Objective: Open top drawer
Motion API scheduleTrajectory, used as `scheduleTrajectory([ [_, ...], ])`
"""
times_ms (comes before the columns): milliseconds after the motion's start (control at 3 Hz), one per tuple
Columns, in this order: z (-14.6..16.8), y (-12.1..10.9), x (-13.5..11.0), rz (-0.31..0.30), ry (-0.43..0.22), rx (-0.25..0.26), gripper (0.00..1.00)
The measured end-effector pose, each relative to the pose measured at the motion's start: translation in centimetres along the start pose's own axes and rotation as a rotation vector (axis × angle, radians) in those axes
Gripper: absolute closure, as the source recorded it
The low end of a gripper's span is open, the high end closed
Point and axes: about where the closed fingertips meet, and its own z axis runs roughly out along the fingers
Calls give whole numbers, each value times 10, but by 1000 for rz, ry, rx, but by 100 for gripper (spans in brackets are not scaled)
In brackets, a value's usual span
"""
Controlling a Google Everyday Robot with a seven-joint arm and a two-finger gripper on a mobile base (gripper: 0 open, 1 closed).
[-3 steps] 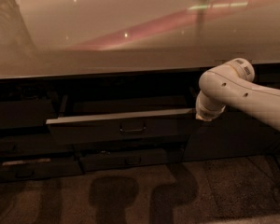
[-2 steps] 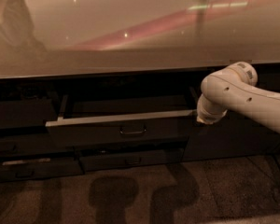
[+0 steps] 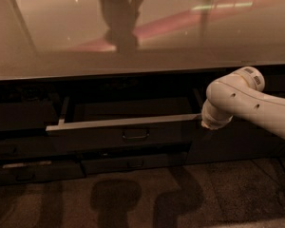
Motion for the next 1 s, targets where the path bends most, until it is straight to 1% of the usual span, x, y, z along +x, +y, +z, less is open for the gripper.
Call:
scheduleTrajectory([
  [333,-4,-1,0,0,0,0,100],
  [667,-13,-3,1,2,-7,12,100],
  [1000,-65,-7,8,16,-39,72,100],
])
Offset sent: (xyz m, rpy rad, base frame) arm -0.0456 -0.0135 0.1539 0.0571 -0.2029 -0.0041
